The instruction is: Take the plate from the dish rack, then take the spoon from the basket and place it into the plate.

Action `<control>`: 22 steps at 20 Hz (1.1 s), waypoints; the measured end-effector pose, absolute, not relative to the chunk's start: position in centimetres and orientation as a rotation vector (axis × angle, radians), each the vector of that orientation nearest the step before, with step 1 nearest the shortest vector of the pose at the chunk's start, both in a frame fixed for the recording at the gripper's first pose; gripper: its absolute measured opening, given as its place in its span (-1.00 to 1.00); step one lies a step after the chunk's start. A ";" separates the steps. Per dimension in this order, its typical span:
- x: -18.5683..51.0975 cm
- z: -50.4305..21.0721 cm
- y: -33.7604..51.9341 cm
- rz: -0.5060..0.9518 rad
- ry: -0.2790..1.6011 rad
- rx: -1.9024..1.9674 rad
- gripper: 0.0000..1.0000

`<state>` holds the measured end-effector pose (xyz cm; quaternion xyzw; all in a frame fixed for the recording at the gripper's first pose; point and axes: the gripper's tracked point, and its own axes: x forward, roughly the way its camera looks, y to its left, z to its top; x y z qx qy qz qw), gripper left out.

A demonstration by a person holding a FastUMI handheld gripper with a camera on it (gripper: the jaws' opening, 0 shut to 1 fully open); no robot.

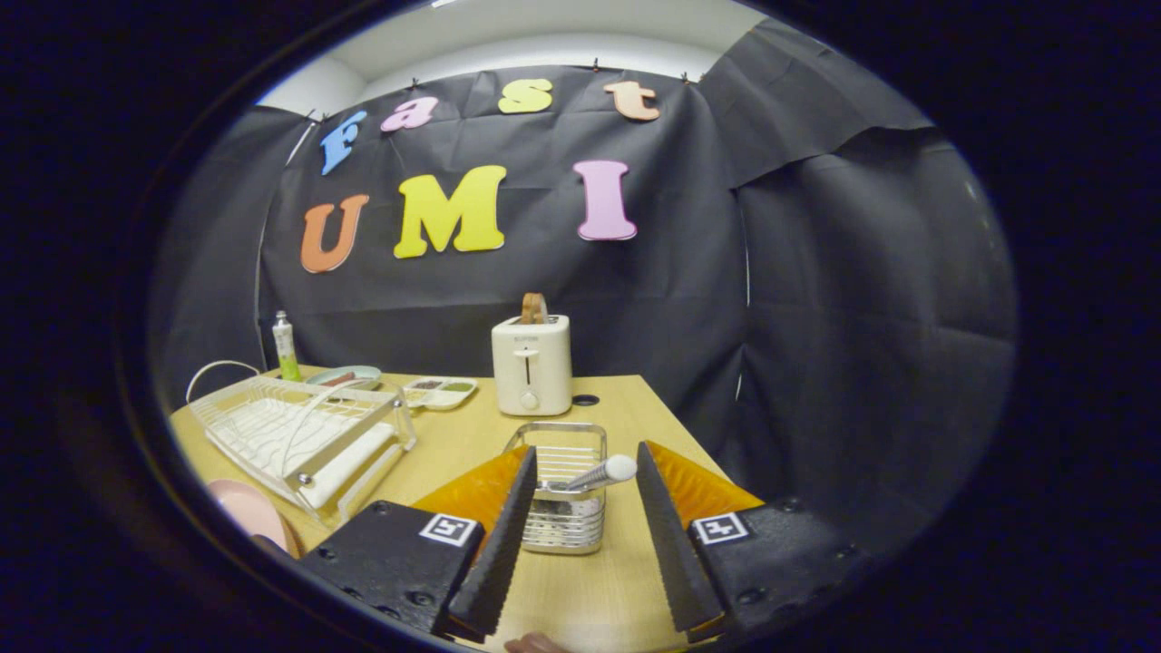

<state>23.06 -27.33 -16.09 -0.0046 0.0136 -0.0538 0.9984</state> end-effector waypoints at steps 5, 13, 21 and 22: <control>23.8 -15.1 -25.2 -0.055 0.006 -0.049 -0.54; 25.0 -11.1 -24.7 -0.096 0.034 -0.050 -0.69; 20.8 -5.4 -23.3 -0.128 -0.036 -0.083 -0.69; 19.7 -4.5 -22.7 -0.128 -0.052 -0.091 -0.69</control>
